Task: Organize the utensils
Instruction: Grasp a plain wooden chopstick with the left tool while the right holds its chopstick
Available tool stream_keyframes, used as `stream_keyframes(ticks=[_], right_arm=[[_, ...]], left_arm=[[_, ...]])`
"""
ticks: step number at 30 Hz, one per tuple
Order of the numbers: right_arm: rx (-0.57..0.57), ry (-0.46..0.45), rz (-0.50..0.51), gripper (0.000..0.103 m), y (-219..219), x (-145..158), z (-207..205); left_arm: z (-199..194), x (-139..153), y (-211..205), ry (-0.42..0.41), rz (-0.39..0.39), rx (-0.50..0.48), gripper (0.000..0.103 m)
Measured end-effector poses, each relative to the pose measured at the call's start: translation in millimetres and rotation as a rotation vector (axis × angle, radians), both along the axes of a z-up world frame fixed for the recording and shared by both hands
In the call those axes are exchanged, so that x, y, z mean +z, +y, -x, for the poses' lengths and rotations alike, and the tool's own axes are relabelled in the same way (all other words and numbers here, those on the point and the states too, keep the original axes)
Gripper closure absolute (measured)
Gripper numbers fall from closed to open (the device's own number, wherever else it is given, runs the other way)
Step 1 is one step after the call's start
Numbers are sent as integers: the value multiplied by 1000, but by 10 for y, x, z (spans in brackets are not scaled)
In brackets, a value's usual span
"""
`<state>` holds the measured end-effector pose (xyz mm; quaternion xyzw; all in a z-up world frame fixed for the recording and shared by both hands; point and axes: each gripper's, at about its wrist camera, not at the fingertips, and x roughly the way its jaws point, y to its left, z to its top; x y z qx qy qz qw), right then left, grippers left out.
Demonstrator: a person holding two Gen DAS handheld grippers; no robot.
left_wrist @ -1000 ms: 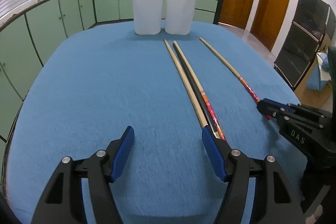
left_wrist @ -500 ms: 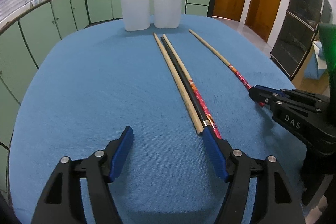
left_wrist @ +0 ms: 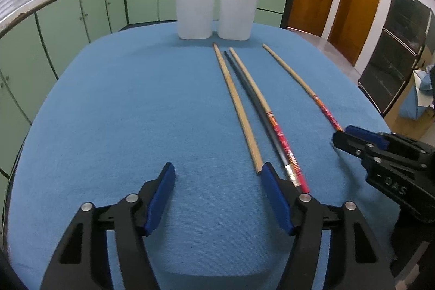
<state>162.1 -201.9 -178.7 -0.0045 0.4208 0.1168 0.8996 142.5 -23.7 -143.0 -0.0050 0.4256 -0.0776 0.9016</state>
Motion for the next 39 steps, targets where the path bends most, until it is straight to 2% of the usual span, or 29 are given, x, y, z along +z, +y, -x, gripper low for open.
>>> stream_keyframes(ticks=[4, 11, 16, 21, 24, 26, 28, 33, 37, 39], right_arm=[[4, -6, -2, 67, -56, 21, 76], [-2, 3, 3, 67, -141, 13, 153], [6, 4, 38, 79, -65, -2, 140], [7, 4, 62, 86, -16, -13, 127], [8, 6, 54, 88, -14, -16, 117], [3, 7, 47, 89, -24, -18, 112], [-1, 8, 44, 90, -29, -20, 111], [-11, 8, 52, 90, -13, -29, 107], [-14, 8, 51, 90, -15, -28, 104], [-18, 9, 48, 93, -15, -30, 95]], left_arm=[[20, 9, 76, -5, 19, 21, 38], [45, 27, -15, -21, 5, -9, 38], [33, 14, -21, -9, 5, -4, 38], [-14, 12, -44, -5, 26, 5, 40], [-51, 1, -84, -3, 21, 7, 49], [-68, -4, -98, -3, 10, 14, 59], [-73, -4, -117, -5, -1, 20, 65], [-59, -8, -202, -8, -39, 15, 75], [-67, -13, -266, -9, -50, 9, 95], [-65, -15, -279, -10, -55, 14, 96]])
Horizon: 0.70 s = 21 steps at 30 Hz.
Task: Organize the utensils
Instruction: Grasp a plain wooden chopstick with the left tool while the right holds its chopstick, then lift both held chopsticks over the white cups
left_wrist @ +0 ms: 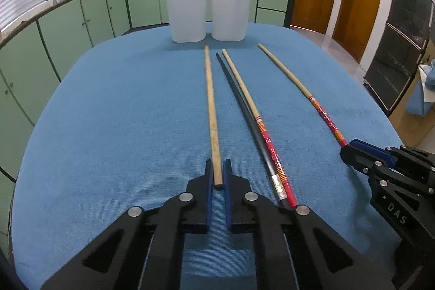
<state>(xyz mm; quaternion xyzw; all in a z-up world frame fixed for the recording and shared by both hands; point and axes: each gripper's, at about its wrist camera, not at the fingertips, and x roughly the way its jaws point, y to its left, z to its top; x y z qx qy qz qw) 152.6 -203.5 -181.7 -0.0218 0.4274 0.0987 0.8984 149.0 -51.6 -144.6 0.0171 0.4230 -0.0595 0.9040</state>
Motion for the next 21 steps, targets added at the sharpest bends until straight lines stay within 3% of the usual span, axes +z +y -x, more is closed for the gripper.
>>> stream_keyframes(ticks=[3, 13, 21], right_arm=[[-7, 3, -10, 97, -10, -1, -3], [-18, -13, -50, 98, -77, 76, 27], [-8, -81, -35, 98, -111, 407, 66]], left_arm=[[-9, 5, 10, 0, 11, -4, 96], [65, 129, 42, -43, 19, -1, 97], [127, 527, 159, -126, 56, -1, 97]])
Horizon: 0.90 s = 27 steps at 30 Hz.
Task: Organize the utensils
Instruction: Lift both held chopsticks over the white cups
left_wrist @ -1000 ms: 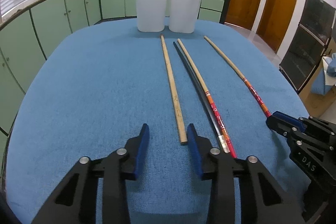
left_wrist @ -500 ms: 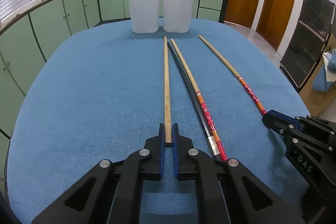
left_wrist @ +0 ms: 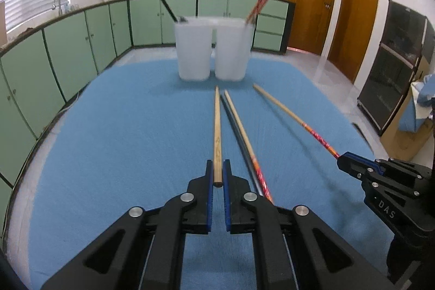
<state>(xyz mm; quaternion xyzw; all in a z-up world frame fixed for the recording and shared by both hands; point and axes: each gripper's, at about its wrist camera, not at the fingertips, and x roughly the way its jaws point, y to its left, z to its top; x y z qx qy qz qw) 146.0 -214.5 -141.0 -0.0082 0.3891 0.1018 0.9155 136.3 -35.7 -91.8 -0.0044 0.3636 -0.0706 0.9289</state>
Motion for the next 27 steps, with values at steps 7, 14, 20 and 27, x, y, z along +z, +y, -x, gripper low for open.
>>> stream_keyframes(ticks=[7, 14, 20, 27], right_arm=[[21, -111, -30, 98, -50, 560, -11], [64, -183, -102, 98, -90, 1086, -188], [122, -204, -143, 98, -18, 1512, -486], [168, -233, -112, 98, 110, 1896, -830]], left_arm=[[-3, 463, 71, -115, 29, 6, 97], [-151, 951, 148, -230, 50, -4, 97], [-367, 1256, 194, -284, 73, -25, 97], [-702, 1426, 260, -289, 97, -37, 97]])
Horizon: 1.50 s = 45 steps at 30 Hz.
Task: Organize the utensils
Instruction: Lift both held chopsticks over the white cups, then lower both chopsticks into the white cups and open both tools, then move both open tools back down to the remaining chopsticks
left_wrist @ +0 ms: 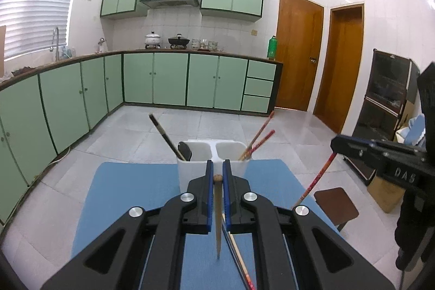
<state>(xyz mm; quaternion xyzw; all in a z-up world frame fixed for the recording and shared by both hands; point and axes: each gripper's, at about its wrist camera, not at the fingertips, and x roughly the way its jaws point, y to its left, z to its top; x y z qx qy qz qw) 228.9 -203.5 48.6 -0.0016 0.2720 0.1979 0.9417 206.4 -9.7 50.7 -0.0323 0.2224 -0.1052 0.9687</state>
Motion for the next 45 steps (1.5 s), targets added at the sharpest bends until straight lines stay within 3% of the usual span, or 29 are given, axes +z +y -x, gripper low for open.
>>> stream_keyframes(ticks=[8, 16, 22, 29, 31, 35, 40, 45], right_arm=[[25, -67, -110, 98, 19, 570, -437], [-64, -194, -96, 98, 18, 1009, -955], [-114, -193, -17, 98, 78, 754, -1365], [-104, -83, -8, 95, 110, 271, -1627], [-113, -84, -4, 84, 105, 196, -1588], [-144, -108, -1, 77, 29, 110, -1402], [-185, -140, 4, 45, -111, -28, -1059], [-213, -140, 31, 27, -215, -383, -513]], left_arm=[[-231, 453, 69, -106, 17, 6, 97], [-641, 1017, 9, -262, -6, 50, 97], [-1061, 840, -152, -259, -57, 80, 97], [-1388, 374, -160, -136, -41, 67, 96], [-1359, 312, -135, -122, -45, 67, 95], [-1226, 253, -61, -110, -45, 67, 84], [-929, 142, -6, -88, -47, 73, 62], [-550, -214, 66, 2, -25, 56, 56]])
